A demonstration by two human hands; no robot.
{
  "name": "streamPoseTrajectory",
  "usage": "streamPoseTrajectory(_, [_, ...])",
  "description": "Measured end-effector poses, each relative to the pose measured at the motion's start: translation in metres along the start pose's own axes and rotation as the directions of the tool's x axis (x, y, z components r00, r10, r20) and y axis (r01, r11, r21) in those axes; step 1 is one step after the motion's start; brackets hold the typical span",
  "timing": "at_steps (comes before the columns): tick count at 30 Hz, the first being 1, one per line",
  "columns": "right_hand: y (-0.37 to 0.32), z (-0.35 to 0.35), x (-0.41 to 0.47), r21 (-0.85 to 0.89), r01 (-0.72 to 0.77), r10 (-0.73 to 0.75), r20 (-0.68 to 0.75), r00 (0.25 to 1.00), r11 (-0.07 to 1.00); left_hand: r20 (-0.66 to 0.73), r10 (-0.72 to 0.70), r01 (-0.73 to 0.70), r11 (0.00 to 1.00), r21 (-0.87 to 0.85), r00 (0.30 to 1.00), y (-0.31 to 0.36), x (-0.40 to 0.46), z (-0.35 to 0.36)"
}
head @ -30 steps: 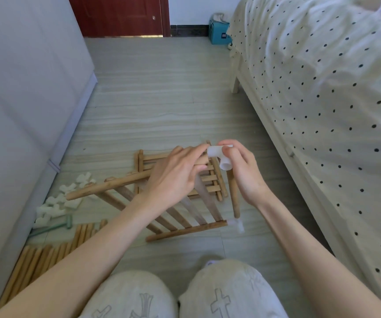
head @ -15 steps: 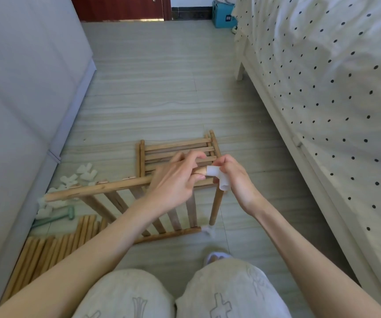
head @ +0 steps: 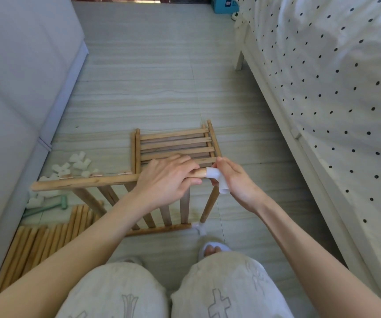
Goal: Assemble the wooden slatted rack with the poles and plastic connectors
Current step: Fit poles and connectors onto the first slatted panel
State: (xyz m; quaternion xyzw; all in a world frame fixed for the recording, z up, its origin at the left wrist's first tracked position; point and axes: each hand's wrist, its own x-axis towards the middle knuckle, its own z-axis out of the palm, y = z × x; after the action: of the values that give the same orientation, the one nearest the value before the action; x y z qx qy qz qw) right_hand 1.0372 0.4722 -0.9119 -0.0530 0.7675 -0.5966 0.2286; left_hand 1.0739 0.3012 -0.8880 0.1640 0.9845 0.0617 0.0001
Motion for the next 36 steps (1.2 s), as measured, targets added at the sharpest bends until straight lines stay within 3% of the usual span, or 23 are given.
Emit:
streamPoseTrajectory(5, [-0.001,0.003,-0.003,-0.050,-0.017,0.023,0.111,0.994,0.999,0.017,0.023,-0.024,1.000,0.017,1.000,0.005,-0.003,-0.001])
streamPoseTrajectory(10, [-0.001,0.002,-0.001,-0.032,-0.026,0.029,0.067,0.997,0.999,0.038,0.006,0.002,0.981,-0.196,0.999,-0.003,-0.003,-0.005])
streamPoseTrajectory(13, [-0.003,0.001,0.000,-0.008,-0.049,0.049,0.065,0.997,0.999,0.062,0.051,-0.044,0.993,-0.109,0.997,-0.016,-0.010,-0.010])
streamPoseTrajectory(17, [-0.010,0.006,0.008,0.036,-0.083,0.085,-0.041,0.996,0.996,0.085,0.027,-0.029,0.999,0.016,0.996,-0.033,-0.019,-0.009])
streamPoseTrajectory(23, [-0.015,0.015,0.025,0.484,-0.146,0.137,0.053,0.989,0.863,-0.013,0.044,-0.041,0.987,0.156,0.999,-0.030,-0.020,0.000])
streamPoseTrajectory(30, [-0.003,0.021,0.030,0.507,-0.127,0.068,0.133,0.989,0.853,-0.184,0.106,-0.083,0.989,0.125,0.977,-0.032,-0.025,0.014])
streamPoseTrajectory(36, [-0.002,0.023,0.037,0.474,-0.110,0.103,0.040,0.994,0.874,-0.143,0.115,-0.097,0.987,0.129,0.983,-0.039,-0.015,0.014])
